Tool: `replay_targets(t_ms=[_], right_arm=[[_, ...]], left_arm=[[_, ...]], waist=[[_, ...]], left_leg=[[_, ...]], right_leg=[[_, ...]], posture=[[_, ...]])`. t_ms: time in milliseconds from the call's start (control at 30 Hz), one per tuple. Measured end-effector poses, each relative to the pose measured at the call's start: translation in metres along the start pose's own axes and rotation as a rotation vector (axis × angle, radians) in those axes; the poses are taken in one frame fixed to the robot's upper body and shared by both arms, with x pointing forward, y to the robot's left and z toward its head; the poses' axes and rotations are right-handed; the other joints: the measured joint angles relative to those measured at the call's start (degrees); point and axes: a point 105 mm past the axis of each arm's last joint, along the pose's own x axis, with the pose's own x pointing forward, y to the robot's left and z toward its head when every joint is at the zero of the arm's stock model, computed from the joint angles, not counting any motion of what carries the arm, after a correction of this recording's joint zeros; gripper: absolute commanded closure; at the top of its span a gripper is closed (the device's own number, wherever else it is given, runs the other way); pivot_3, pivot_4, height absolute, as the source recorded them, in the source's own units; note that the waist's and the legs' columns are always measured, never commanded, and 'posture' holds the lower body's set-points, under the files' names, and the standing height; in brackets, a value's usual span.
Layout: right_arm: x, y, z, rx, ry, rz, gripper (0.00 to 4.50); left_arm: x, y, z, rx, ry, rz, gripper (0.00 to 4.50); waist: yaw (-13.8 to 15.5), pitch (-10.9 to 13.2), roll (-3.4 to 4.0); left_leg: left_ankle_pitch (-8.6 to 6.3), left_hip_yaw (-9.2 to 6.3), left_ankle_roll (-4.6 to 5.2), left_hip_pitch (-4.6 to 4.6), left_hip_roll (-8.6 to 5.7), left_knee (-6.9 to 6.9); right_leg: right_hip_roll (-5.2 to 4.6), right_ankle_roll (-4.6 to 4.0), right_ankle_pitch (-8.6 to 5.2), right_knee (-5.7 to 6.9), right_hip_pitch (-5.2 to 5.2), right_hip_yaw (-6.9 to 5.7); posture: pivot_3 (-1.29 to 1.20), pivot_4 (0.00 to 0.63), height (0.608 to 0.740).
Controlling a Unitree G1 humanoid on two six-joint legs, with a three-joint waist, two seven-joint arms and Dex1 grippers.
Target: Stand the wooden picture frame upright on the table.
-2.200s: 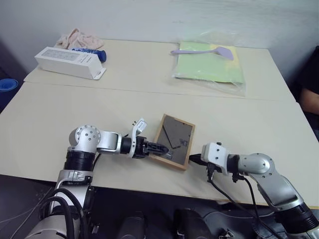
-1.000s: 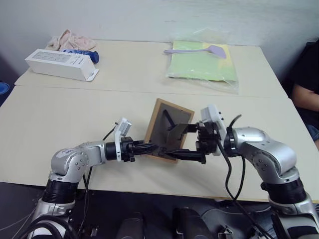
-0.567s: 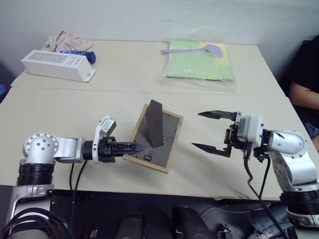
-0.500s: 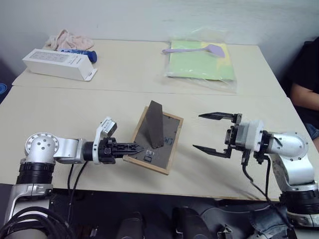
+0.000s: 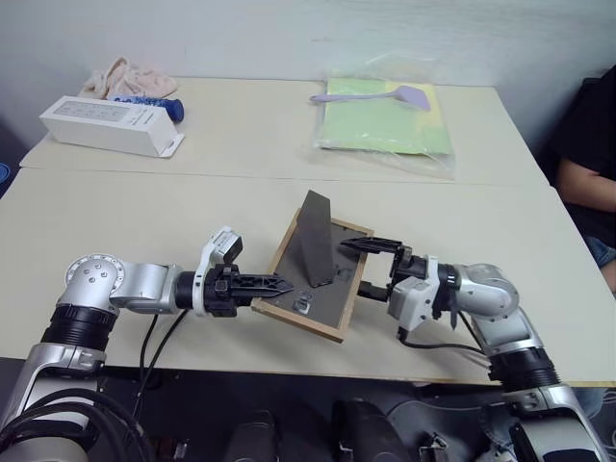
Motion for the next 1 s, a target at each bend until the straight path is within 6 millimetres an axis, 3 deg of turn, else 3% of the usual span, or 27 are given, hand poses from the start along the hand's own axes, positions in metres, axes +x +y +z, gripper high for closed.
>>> replay_targets(t_ms=[33,133,233,367,433,567,667,767,867,1000], right_arm=[[0.0,0.001,0.0,-0.024,0.003,0.011,2.33],[-0.002,-0.001,0.0,-0.083,0.007,0.012,2.5],[-0.004,-0.004,-0.003,-0.083,0.017,-0.034,2.57],[0.001,-0.006,-0.003,-0.058,0.015,-0.077,3.2],[0.0,-0.011,-0.005,-0.03,0.022,-0.113,3.24],[-0.008,-0.015,-0.006,0.069,0.039,-0.171,3.24],[-0.017,-0.023,-0.007,0.265,0.042,-0.246,3.24],[-0.025,-0.025,-0.009,0.676,0.003,-0.349,3.24],[-0.032,-0.027,-0.019,1.034,-0.016,-0.406,3.24],[-0.042,-0.015,-0.037,1.415,0.034,-0.434,3.24]], left_arm=[[0.0,0.0,0.0,-0.001,0.001,0.001,3.22],[0.001,-0.001,0.0,0.018,-0.009,0.003,3.22],[0.004,-0.008,0.006,0.085,-0.068,-0.015,2.22],[-0.001,-0.029,0.014,0.179,-0.12,-0.061,0.91],[-0.015,-0.032,0.016,0.213,-0.163,-0.011,0.29],[-0.062,-0.034,0.021,0.289,-0.318,0.174,0.25],[-0.085,-0.027,0.021,0.452,-0.391,0.317,0.25],[-0.092,-0.027,0.026,0.773,-0.438,0.364,0.0],[-0.085,-0.028,0.028,1.015,-0.395,0.387,0.0],[-0.069,-0.017,0.019,1.101,-0.319,0.348,0.0]], waist=[[0.0,0.0,0.01],[0.1,0.0,0.01],[0.0,0.0,0.0],[-0.2,0.0,-0.02],[-0.4,0.0,-0.02],[-0.3,0.1,0.05],[0.1,0.1,0.12],[0.8,0.1,0.17],[1.1,0.2,0.24],[1.3,0.2,0.25]], left_leg=[[0.0,0.01,0.0,0.0,-0.01,0.01],[0.0,0.0,0.01,0.0,-0.02,0.02],[0.0,-0.01,0.0,0.0,0.01,0.03],[0.02,0.0,-0.03,0.0,0.02,0.03],[0.03,-0.01,-0.04,0.01,0.04,0.0],[0.03,-0.03,-0.05,0.01,0.05,-0.07],[0.02,-0.04,-0.01,0.01,0.01,-0.08],[0.01,-0.14,-0.01,-0.02,0.01,-0.12],[-0.02,-0.12,0.05,-0.02,0.01,-0.18],[0.01,-0.09,0.1,0.0,0.02,-0.69]], right_leg=[[0.0,0.0,0.0,0.0,0.0,0.0],[-0.01,0.0,0.0,-0.01,0.02,0.0],[0.0,0.0,0.0,-0.01,0.02,-0.01],[0.03,0.0,0.0,0.02,0.02,-0.01],[0.05,-0.02,-0.01,0.03,0.0,0.0],[0.03,-0.07,-0.04,0.01,-0.01,-0.01],[-0.03,-0.08,-0.04,-0.03,0.04,-0.03],[-0.04,-0.12,-0.06,-0.15,0.08,-0.07],[-0.09,-0.13,-0.06,-0.21,0.08,-0.05],[-0.1,-0.11,-0.05,-0.46,0.01,-0.06]], posture=[[0.0,0.15,0.74],[0.0,0.15,0.74],[0.0,0.15,0.74],[0.0,0.15,0.74],[0.0,0.15,0.74],[0.0,0.15,0.74],[0.0,0.15,0.74],[0.0,0.15,0.74],[0.0,0.15,0.74],[0.0,0.15,0.74]])
